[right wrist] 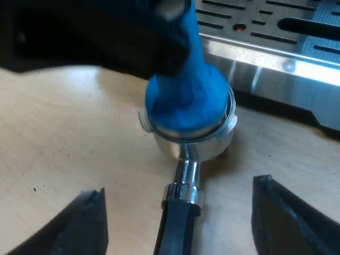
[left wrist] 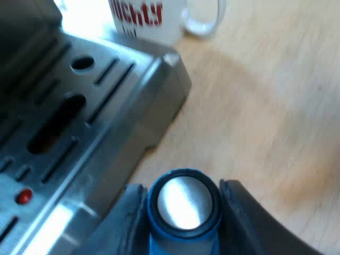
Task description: Grind coffee beans and then tamp
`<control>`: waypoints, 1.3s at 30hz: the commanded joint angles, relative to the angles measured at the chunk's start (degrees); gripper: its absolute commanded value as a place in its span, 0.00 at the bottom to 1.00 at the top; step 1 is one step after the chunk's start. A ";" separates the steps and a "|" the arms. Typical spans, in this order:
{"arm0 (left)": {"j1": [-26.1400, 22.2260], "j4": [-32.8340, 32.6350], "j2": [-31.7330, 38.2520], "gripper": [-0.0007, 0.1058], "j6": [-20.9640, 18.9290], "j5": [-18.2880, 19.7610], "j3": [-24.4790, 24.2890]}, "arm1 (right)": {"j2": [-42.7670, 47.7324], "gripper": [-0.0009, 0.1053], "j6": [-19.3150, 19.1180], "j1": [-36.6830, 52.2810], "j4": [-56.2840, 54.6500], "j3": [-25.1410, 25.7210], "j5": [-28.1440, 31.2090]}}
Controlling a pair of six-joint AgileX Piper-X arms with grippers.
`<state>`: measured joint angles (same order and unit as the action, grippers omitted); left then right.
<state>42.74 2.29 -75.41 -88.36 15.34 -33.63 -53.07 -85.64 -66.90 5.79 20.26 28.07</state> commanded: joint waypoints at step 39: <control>-0.10 5.75 0.96 0.11 0.37 -0.14 5.31 | 0.22 0.57 -0.73 0.26 0.42 0.04 0.27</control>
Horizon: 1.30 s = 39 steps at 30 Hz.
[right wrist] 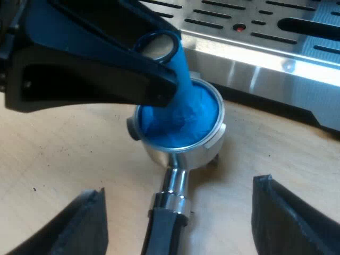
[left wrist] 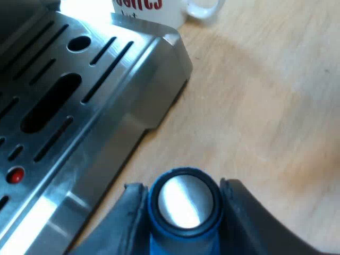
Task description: Grind coffee beans and then tamp
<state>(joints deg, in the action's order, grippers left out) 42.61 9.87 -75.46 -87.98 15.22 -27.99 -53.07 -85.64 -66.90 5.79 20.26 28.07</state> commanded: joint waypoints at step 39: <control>-6.08 -15.00 21.08 0.11 0.00 -8.97 -1.32 | 0.22 0.57 -9.71 -9.74 8.97 0.79 2.87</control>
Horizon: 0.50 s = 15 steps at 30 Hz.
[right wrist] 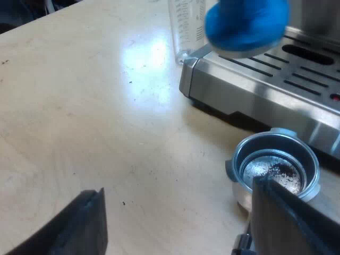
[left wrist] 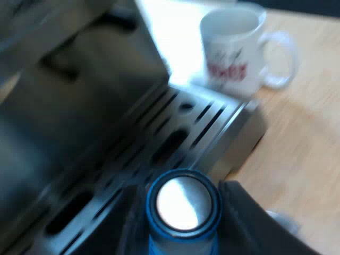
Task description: Grind coffee beans and then tamp
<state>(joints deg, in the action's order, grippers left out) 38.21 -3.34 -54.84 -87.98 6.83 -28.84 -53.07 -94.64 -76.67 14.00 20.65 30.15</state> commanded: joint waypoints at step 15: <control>-11.30 -5.74 0.53 0.11 0.00 3.69 4.75 | 0.22 0.57 -0.71 0.02 0.76 0.40 2.85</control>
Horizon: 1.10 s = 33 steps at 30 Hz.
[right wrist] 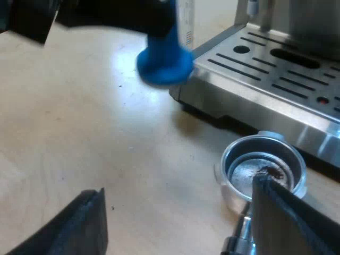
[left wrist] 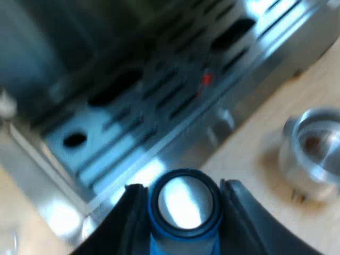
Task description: Grind coffee beans and then tamp
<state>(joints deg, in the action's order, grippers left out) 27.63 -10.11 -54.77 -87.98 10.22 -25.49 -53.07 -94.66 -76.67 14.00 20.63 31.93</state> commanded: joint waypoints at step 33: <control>-2.30 19.32 -7.99 0.29 -0.86 1.16 12.38 | 0.22 0.57 -0.70 0.02 0.76 0.42 1.70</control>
<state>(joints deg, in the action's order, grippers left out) 25.38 8.02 -62.92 -88.14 11.07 -13.01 -53.07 -94.66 -76.67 14.00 20.63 33.26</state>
